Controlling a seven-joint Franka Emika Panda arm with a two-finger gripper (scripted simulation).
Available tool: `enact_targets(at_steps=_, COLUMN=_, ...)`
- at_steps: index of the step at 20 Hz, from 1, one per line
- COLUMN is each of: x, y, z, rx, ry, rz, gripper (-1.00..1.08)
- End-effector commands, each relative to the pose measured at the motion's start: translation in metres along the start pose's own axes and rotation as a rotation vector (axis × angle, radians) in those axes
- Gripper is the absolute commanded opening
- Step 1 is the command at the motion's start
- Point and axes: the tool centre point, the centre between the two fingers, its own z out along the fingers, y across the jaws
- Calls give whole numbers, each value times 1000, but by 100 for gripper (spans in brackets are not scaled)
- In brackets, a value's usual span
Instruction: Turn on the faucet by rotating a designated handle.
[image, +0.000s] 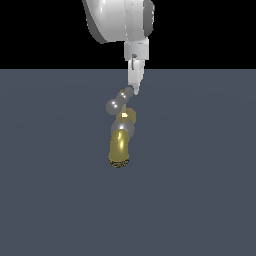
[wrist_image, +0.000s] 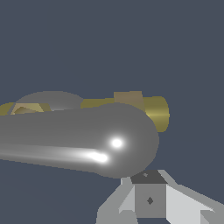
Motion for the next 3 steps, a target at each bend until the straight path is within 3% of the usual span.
enact_targets(at_steps=1, x=66, y=-8, z=-1, rx=6, ry=27, rz=-65, gripper=-100)
enact_targets(at_steps=3, x=73, y=-8, z=-2, rx=6, ry=28, rz=-67, gripper=-100)
